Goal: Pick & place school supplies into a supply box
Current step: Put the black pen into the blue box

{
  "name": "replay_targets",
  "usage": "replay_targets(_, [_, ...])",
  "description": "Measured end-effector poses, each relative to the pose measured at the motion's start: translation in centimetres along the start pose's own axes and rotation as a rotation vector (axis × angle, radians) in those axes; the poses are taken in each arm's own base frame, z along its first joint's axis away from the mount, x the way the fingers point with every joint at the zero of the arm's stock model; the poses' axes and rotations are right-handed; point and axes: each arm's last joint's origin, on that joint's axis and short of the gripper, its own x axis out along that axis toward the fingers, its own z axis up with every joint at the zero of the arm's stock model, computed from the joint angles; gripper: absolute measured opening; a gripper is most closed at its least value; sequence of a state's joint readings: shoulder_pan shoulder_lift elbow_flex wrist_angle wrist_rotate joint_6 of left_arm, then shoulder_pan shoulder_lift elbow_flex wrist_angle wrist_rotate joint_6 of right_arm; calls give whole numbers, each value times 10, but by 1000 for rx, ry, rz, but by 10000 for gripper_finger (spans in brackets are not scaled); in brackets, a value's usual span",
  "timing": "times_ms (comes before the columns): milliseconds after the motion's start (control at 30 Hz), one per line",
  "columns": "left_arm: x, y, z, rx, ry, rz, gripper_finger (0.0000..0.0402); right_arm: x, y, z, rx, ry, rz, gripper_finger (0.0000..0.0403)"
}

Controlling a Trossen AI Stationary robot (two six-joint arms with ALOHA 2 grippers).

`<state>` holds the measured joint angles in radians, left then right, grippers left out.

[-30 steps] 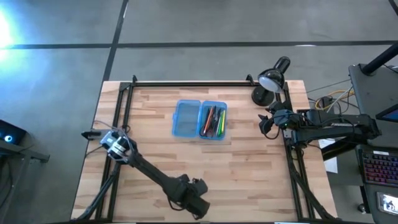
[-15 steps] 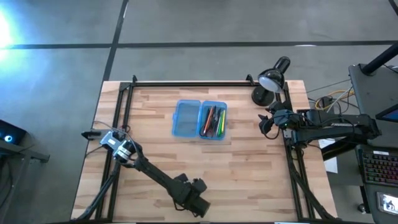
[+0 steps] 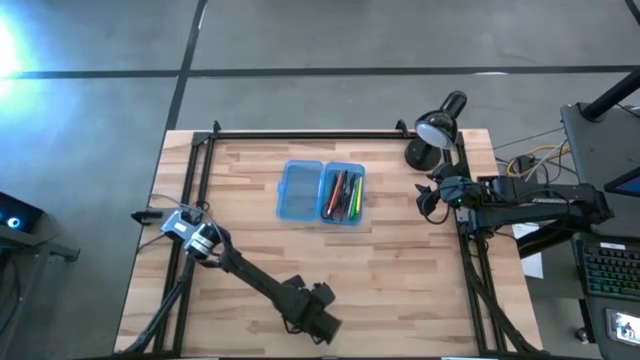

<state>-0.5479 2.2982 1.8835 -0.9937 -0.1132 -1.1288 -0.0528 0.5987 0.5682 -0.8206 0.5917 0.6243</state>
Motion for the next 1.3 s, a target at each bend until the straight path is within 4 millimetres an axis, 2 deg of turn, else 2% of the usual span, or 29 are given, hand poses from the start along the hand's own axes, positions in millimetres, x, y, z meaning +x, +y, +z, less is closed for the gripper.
replay_targets(167, [6, 3, 5, 8, 21, 0, 108, 0, 0, 0, 0, 0, 0, 226])
replay_targets(467, [14, 12, 16, -66, 55, 6, 15, 0, 0, 0, -1, 0, 0, 226])
replay_targets(767, [14, 26, 47, -205, 98, -69, 11, 0, 0, 0, -1, 0, -1, 226])
replay_targets(1067, [-1, 42, 105, -338, -101, -255, 8, 0, 0, 1, -4, -6, 2, 226])
replay_targets(1300, [-17, 57, 122, -365, -111, -283, 8, 0, 0, 1, -10, -9, 5, 226])
